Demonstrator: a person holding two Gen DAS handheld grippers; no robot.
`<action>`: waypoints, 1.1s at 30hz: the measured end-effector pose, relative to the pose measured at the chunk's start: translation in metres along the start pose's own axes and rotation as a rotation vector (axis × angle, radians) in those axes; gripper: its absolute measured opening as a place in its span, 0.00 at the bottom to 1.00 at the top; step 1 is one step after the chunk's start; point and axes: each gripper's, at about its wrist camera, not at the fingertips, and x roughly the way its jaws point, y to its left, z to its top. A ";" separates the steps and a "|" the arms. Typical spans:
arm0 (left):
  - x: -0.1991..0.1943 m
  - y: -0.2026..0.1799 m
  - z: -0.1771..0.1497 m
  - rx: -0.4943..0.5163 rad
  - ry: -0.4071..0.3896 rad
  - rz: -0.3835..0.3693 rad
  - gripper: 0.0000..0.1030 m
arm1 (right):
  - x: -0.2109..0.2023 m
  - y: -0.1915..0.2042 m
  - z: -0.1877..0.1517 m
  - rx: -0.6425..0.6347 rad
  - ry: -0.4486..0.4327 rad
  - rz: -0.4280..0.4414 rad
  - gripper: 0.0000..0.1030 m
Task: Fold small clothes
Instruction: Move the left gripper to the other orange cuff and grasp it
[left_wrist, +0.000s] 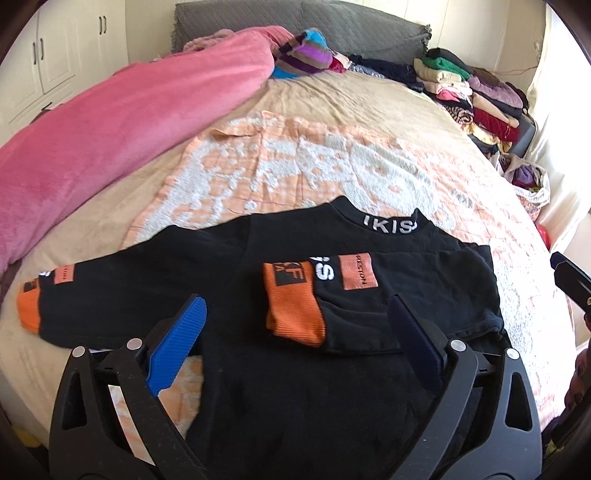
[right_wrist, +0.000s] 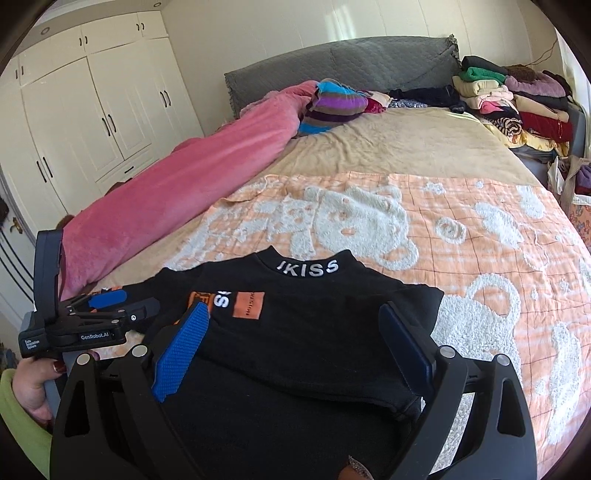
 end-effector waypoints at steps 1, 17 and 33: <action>-0.002 0.003 0.000 -0.004 -0.003 0.000 0.89 | -0.003 0.004 0.002 -0.002 -0.007 0.003 0.90; -0.035 0.088 -0.006 -0.132 -0.053 0.054 0.90 | -0.006 0.052 0.013 -0.081 -0.019 -0.005 0.90; -0.035 0.224 -0.033 -0.392 -0.043 0.207 0.90 | 0.047 0.106 -0.004 -0.168 0.089 0.025 0.90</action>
